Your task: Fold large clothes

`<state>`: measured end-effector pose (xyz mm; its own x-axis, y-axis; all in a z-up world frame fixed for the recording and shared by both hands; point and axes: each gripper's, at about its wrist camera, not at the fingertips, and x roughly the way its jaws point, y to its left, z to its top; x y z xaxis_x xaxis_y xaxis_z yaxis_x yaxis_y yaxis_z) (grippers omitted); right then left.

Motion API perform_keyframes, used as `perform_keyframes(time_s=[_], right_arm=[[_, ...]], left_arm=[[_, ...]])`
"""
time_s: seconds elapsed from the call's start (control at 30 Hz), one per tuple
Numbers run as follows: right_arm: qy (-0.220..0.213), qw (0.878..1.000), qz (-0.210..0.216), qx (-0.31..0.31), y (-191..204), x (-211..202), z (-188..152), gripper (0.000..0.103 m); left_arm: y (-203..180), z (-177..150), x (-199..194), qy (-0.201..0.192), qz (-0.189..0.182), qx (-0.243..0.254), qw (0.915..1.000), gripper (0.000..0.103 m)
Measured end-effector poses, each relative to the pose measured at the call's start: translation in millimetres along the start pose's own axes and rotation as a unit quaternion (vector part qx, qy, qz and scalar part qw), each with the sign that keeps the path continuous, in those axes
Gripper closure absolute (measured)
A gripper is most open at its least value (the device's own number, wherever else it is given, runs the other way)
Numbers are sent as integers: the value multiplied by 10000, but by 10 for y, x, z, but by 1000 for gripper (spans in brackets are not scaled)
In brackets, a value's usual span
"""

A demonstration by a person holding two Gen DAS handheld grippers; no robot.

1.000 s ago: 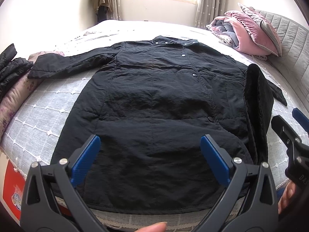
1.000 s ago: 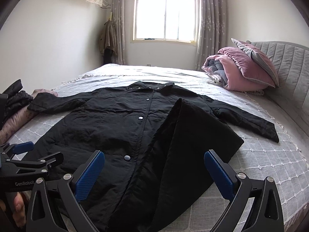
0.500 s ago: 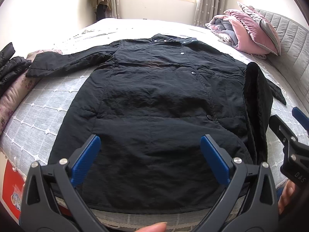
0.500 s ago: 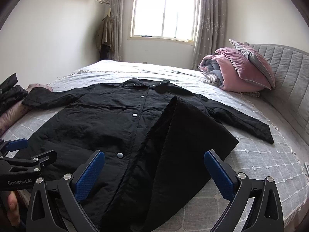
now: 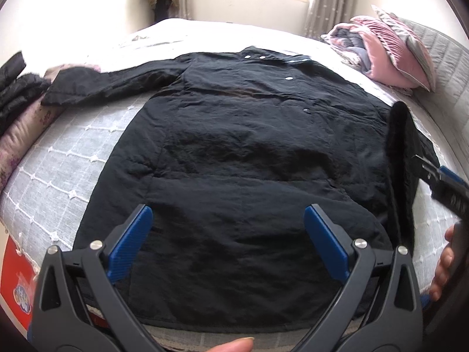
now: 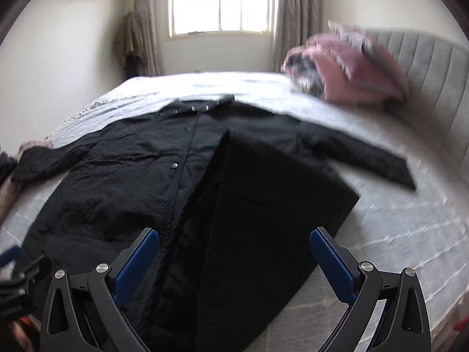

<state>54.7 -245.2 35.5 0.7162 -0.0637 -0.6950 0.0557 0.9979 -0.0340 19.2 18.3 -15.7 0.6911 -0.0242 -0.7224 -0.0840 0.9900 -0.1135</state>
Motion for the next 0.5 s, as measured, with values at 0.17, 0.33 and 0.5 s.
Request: perform_keyframes(time_s=[0.17, 0.33, 0.5], right_arm=[[-237, 9951, -653, -701, 188, 231, 240, 1], [556, 9980, -249, -151, -151, 505, 239, 88], [92, 9922, -586, 1098, -895, -58, -135, 90]], left_arm=[[54, 15, 124, 141, -62, -105, 9998, 0], [136, 31, 165, 341, -158, -155, 9992, 0], [383, 89, 103, 342, -190, -532, 9978, 0]])
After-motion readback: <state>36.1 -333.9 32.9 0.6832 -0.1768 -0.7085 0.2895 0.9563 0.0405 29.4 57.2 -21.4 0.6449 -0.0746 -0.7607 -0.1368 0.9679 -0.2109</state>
